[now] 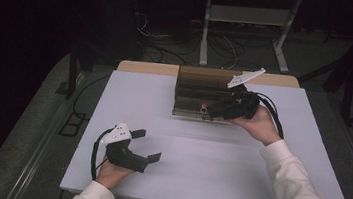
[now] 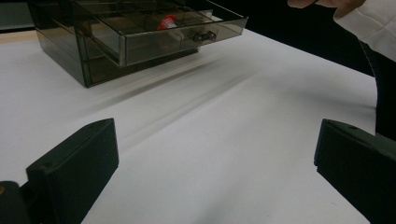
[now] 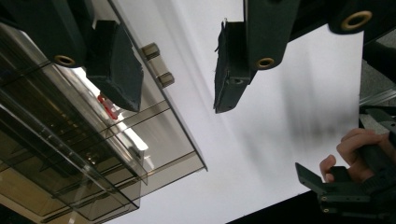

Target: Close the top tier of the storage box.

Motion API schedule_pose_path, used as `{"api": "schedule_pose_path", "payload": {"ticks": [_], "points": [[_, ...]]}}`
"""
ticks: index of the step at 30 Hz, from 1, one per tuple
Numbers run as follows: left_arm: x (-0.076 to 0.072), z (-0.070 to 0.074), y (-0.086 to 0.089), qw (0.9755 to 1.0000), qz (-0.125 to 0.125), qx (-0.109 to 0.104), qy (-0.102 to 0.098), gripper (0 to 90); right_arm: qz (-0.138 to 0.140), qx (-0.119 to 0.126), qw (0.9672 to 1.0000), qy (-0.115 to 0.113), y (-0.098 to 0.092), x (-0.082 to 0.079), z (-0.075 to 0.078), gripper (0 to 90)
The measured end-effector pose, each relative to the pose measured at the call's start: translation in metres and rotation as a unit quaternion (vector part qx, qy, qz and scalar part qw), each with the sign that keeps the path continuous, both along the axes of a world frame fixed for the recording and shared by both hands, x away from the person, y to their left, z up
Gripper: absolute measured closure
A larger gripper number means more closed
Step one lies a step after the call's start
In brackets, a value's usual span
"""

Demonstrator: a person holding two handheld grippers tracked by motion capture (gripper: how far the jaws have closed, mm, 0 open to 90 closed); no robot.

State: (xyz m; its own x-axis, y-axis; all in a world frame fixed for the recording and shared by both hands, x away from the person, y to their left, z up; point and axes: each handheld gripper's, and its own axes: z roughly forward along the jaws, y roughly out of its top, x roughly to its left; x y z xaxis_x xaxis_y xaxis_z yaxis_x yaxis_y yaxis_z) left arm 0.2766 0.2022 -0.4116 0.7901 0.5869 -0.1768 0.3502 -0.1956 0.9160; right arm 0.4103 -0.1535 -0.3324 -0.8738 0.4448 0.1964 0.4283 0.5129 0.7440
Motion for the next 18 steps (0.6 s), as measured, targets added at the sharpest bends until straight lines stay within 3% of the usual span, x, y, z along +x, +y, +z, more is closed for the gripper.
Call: {"api": "schedule_pose_path", "payload": {"ticks": [11,18], "points": [[0.000,0.000,0.000,1.0000,0.000,0.000,0.000,0.0,0.018,-0.003,0.9998,0.002,0.006,-0.013,-0.003,53.3],[0.000,0.000,0.000,1.0000,0.000,0.000,0.000,0.0,0.027,-0.002,0.9996,0.003,0.008,-0.018,-0.009,63.1]]}}
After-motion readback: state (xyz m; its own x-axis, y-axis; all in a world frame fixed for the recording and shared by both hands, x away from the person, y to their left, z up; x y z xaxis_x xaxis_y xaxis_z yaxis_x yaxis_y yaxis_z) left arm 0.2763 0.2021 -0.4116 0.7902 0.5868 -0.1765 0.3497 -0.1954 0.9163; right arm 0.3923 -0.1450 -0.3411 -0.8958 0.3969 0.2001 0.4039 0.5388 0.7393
